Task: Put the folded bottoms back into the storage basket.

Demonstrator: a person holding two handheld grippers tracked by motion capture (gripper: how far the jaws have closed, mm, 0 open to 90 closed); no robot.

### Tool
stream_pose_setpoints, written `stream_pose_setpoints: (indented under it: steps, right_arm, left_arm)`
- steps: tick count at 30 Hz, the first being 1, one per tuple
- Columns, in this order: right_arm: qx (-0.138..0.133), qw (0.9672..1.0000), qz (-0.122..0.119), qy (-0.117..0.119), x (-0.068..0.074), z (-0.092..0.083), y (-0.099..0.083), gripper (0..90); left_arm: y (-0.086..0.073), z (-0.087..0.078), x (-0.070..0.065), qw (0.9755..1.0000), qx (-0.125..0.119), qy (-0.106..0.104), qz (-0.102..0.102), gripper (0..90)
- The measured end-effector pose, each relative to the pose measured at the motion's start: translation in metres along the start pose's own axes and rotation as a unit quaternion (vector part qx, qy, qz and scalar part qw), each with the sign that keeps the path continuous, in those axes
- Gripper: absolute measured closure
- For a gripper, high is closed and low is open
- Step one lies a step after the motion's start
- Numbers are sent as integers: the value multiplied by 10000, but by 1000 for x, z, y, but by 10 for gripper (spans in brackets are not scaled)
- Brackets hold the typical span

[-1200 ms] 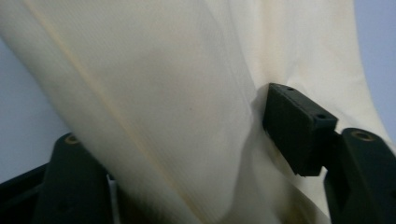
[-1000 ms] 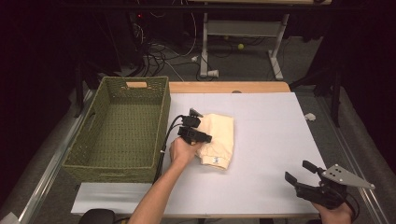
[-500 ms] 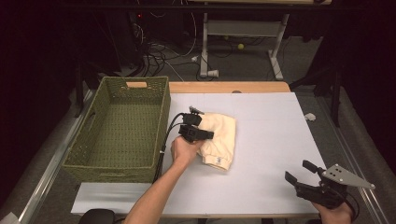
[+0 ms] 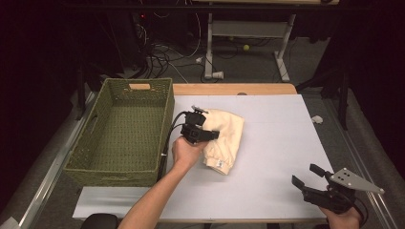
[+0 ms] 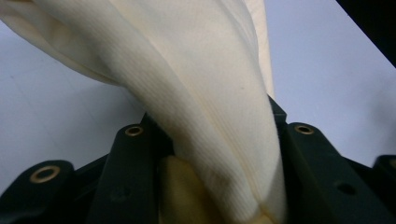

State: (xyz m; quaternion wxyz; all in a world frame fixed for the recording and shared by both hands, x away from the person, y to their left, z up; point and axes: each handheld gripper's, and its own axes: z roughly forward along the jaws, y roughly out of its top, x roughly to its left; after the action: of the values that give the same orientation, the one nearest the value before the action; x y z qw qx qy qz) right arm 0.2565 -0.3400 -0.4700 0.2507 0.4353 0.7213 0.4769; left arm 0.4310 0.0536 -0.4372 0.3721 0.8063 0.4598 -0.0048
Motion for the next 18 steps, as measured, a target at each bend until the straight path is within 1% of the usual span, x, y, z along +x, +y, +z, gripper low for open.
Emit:
stream_pose_setpoints:
  steps: [4,6,8,11,14,18]
  right_arm:
    - [-12,10000,2,-6,0,-1,0,210]
    - [-19,10000,-11,-4,1,-1,0,210]
    - [-13,10000,-35,0,1,0,1,210]
    - [5,10000,-58,-16,2,0,1,210]
    - [-13,10000,-9,-15,0,0,0,209]
    - [-6,10000,-2,-9,0,0,0,209]
  left_arm:
    - [3,-13,-6,9997,-53,82,231,587]
    - [4,-19,-10,9993,-21,139,356,587]
    - [5,-26,-14,9989,-66,133,444,587]
    - [5,-35,-15,9988,-161,68,467,586]
    - [5,-42,-14,9986,-214,77,482,586]
    - [6,-53,-9,9987,-317,33,408,585]
